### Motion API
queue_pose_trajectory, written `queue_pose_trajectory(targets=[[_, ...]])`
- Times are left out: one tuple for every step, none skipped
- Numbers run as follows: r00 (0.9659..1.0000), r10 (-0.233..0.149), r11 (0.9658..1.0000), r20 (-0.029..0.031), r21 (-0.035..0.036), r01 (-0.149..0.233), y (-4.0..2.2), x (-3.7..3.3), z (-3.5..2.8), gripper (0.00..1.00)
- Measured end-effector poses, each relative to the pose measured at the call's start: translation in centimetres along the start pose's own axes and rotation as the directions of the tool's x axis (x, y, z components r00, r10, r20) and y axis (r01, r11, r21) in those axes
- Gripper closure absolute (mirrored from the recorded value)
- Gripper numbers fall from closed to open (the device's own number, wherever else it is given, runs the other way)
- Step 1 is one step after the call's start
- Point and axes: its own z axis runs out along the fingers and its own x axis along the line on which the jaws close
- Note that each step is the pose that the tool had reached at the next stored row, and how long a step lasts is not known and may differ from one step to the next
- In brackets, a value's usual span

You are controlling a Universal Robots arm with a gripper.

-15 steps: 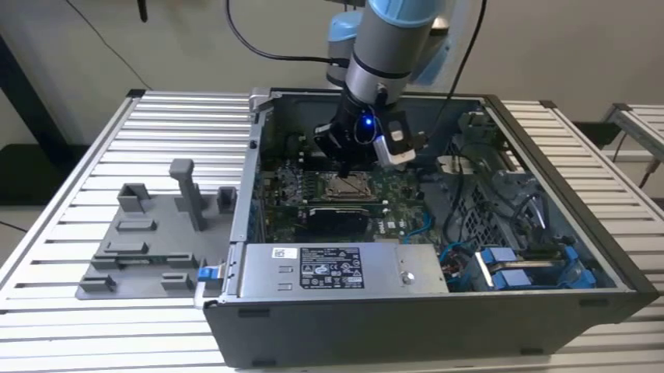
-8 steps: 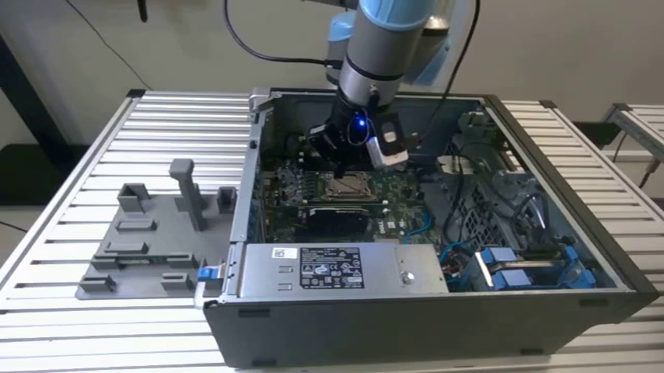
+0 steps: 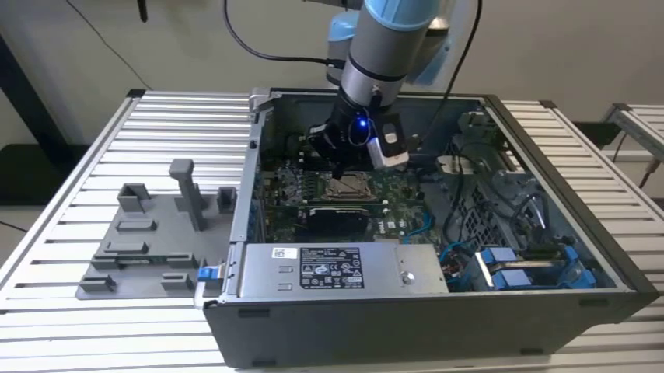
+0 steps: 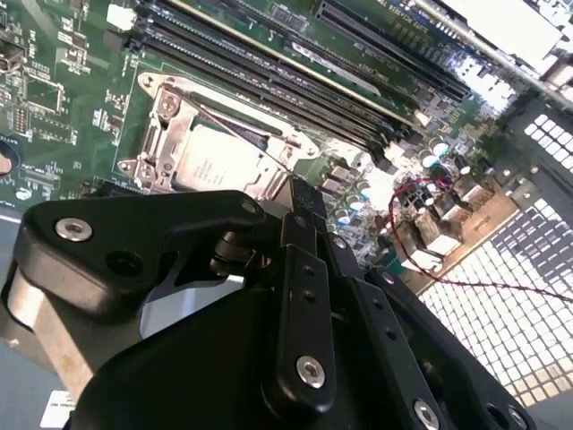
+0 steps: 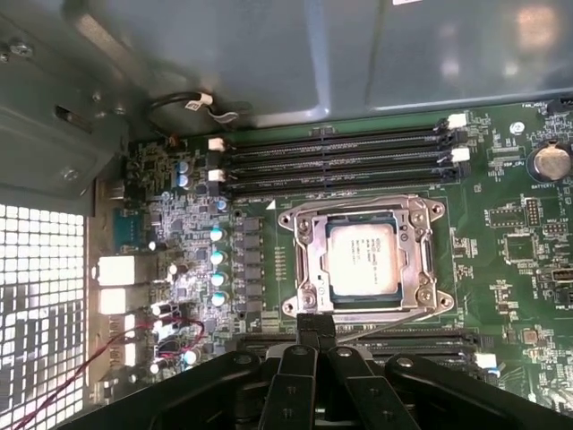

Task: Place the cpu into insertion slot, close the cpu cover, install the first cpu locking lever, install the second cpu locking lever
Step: 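Install the second cpu locking lever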

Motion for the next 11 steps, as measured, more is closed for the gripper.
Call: queue_pose_trajectory(targets=[[1.0000,0.001,1.0000,-0.0038,-0.0001,-0.001,-0.09,-0.09,-0.07,0.89],[1.0000,0.001,1.0000,-0.0074,0.0000,-0.001,-0.23,-0.18,-0.15,0.89],[1.0000,0.001,1.0000,-0.0091,-0.0002,-0.001,-0.38,-0.24,-0.19,0.89],[1.0000,0.001,1.0000,-0.0091,-0.0004,-0.001,-0.50,-0.25,-0.21,0.89],[1.0000,0.002,1.0000,-0.0091,-0.0006,-0.002,-0.52,-0.25,-0.18,0.89],[1.0000,0.003,1.0000,-0.0090,-0.0007,-0.003,-0.52,-0.25,-0.13,0.89],[1.0000,0.004,1.0000,-0.0088,-0.0006,-0.004,-0.52,-0.22,-0.10,0.89],[1.0000,0.005,1.0000,-0.0086,-0.0006,-0.005,-0.52,-0.18,-0.06,0.89],[0.9999,0.006,1.0000,-0.0083,-0.0007,-0.006,-0.52,-0.09,0.00,0.89],[0.9999,0.007,1.0000,-0.0081,-0.0003,-0.007,-0.51,0.04,0.06,0.89],[0.9999,0.008,1.0000,-0.0078,0.0003,-0.008,-0.50,0.19,0.14,0.89]])
